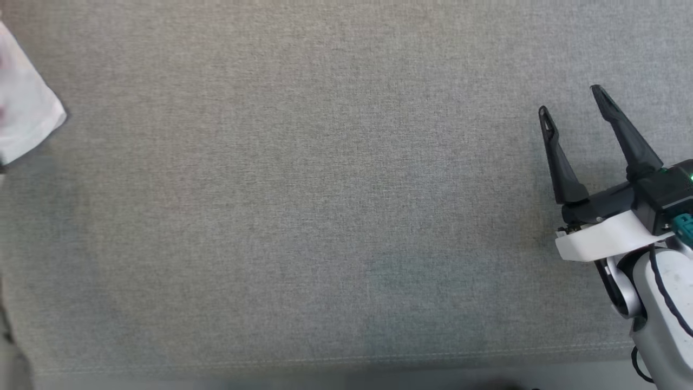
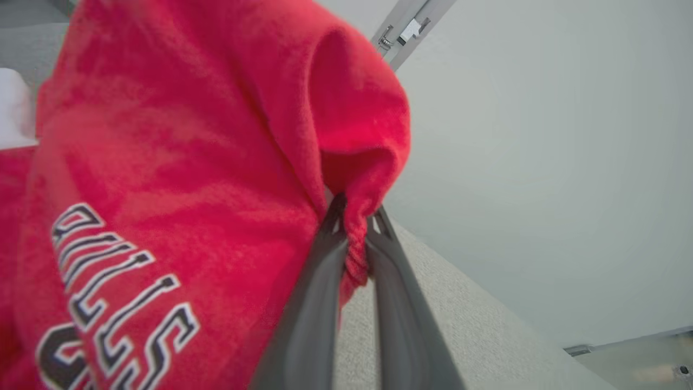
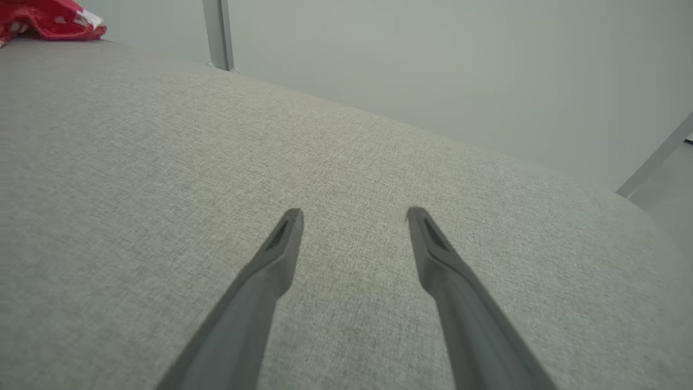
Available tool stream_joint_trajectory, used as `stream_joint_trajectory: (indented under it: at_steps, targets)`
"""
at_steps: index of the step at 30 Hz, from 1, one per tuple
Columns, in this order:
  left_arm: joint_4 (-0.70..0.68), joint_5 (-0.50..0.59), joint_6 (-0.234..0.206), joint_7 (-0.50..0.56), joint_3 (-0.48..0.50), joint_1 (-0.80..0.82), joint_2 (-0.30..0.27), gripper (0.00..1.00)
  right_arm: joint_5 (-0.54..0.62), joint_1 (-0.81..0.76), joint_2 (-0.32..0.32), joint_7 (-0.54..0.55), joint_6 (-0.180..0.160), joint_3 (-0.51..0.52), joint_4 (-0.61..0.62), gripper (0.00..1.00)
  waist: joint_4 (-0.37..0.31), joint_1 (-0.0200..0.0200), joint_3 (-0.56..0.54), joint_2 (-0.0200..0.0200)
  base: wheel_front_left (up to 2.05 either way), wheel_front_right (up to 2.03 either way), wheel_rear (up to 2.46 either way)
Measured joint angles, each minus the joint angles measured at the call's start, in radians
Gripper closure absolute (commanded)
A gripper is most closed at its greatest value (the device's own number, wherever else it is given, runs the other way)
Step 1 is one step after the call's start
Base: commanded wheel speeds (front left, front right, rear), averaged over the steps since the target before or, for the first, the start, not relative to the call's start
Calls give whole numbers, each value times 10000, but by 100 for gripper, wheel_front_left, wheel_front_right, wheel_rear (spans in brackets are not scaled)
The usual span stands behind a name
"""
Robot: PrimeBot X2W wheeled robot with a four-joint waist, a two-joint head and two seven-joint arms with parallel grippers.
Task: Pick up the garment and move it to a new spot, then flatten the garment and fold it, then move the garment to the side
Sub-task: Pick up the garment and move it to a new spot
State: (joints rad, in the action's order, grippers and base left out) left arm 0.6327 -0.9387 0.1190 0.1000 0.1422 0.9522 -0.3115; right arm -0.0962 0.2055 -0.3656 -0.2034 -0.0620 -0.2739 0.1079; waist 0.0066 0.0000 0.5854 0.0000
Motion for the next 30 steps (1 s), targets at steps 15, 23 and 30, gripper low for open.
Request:
stream_joint_trajectory:
  at_steps: [15, 23, 30]
  targets:
    - [-2508, -571, 90, 288, -3078, -2095, 3494, 100, -265, -140, 855, -263, 146, -708, -1085, 0, 507, 0, -1778, 0, 0, 0, 0]
    - [-4148, -1647, 84, 1076, -5797, -4485, 2963, 100, -362, -371, 1145, -351, 265, -984, -1639, 0, 381, 0, -2973, 0, 0, 0, 0]
    - [-6230, -3760, 84, 1455, -7938, -5764, 2775, 100, -449, -848, 1296, -353, 343, -1145, -2008, 0, 127, 0, -3891, 0, 0, 0, 0]
